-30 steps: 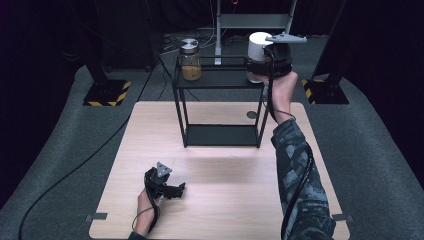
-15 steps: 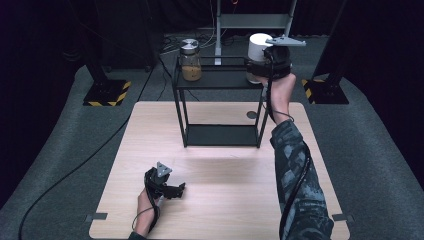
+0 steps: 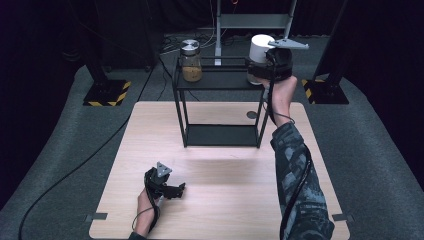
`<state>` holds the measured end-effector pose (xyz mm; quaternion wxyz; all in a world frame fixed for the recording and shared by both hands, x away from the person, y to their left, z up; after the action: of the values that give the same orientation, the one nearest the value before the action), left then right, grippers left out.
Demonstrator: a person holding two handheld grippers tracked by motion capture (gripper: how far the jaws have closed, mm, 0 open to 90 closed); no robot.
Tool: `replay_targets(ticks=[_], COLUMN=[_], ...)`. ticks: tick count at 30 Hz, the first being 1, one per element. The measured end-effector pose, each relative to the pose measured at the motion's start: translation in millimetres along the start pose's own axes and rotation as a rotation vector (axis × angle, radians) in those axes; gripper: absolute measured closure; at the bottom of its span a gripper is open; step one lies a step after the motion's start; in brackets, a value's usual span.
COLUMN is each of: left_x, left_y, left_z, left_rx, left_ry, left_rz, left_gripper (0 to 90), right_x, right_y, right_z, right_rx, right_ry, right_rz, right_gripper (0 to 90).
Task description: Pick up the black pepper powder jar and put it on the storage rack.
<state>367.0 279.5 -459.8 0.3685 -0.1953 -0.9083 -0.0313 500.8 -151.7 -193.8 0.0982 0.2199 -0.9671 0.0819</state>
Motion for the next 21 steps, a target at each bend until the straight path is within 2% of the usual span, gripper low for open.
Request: replay_targets(ticks=[13,15,16,18,19,21], left_x=[0.0,0.0,0.1,0.1,0.0,0.1], left_y=[0.0,0.0,0.0,0.0,0.0,-0.1], left_z=[0.0,0.0,0.0,0.0,0.0,0.0], left_rx=[0.0,0.001,0.001,0.002,0.002,0.003], left_ry=[0.001,0.001,0.0,0.0,0.0,0.0], left_rz=[0.0,0.0,0.0,-0.001,-0.002,-0.002], left_gripper=[0.0,0.0,0.0,0.0,0.0,0.0], right_x=[1.4,2.8,4.2,10.1,13.1,19.2], right_y=[1.4,-0.4,0.4,5.6,6.2,9.8], right_z=[-0.7,-0.2,-0.3,-1.0,-2.5,-9.4], right_rx=[0.014,0.018,0.021,0.03,0.027,0.045], right_ry=[0.002,-0.005,-0.008,-0.022,-0.022,0.009], right_rz=[0.001,-0.017,-0.018,0.005,0.001,0.0], right_gripper=[29.4,24.5,16.4,11.2,8.4,5.3])
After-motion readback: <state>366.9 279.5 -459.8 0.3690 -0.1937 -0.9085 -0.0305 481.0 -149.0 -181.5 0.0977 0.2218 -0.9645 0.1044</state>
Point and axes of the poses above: each handheld gripper's, and its own axes: x roughly backward along the jaws, z roughly out of its underside, y roughly to its left, the point moved 4 cm from there along -x, roughly forward along the jaws, and after that the axes turned 7 degrees about x, right-handed, at the moved point
